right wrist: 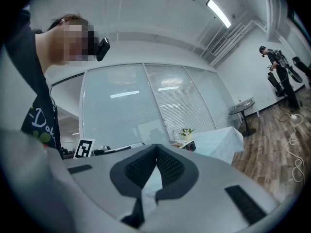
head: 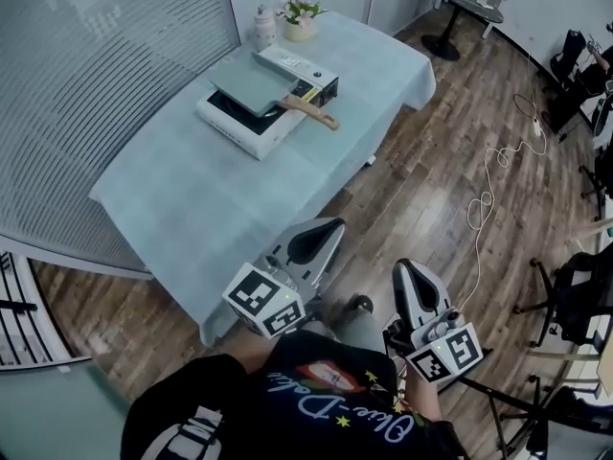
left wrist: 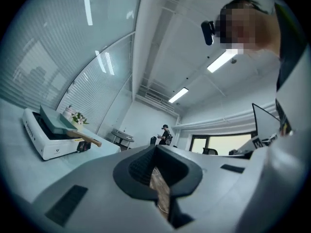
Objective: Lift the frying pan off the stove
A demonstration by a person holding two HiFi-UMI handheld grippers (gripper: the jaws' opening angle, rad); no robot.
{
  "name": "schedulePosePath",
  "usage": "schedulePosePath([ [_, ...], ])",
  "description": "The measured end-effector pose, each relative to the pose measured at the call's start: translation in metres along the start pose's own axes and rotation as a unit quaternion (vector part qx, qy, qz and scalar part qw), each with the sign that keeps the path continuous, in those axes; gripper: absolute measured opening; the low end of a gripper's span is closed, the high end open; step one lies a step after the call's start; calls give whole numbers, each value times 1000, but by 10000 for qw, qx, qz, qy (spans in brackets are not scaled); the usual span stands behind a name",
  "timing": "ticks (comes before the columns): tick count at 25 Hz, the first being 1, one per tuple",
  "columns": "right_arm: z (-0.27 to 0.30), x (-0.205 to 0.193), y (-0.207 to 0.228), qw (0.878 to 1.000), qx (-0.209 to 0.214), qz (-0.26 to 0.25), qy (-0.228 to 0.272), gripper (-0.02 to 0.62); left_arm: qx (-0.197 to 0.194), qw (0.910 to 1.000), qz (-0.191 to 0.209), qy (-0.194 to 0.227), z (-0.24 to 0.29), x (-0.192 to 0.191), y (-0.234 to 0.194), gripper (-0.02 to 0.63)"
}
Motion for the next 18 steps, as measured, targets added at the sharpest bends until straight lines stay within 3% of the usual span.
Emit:
schedulePosePath([
  [3,15,2,7,9998,169,5,-50,0,277,9996,17,27,-3,-2,-10,5],
  [10,87,9,34,9930,1160,-76,-217,2,1101,9931,366,149,-7,4,-37,5],
  [15,138,16,58,9797,1965,49,-398,2,1734,9825,675,6,5,9,-52,5],
  [18,170,20,76,9703,2349,104,-568,2,2214,9698,1013,-136,15,15,-65,5],
])
Point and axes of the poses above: the fingertips, and each gripper's own axes: z forward along the fingers, y to its right, x out of its top, the point moved 9 cm from there along -z, backward along the fingers
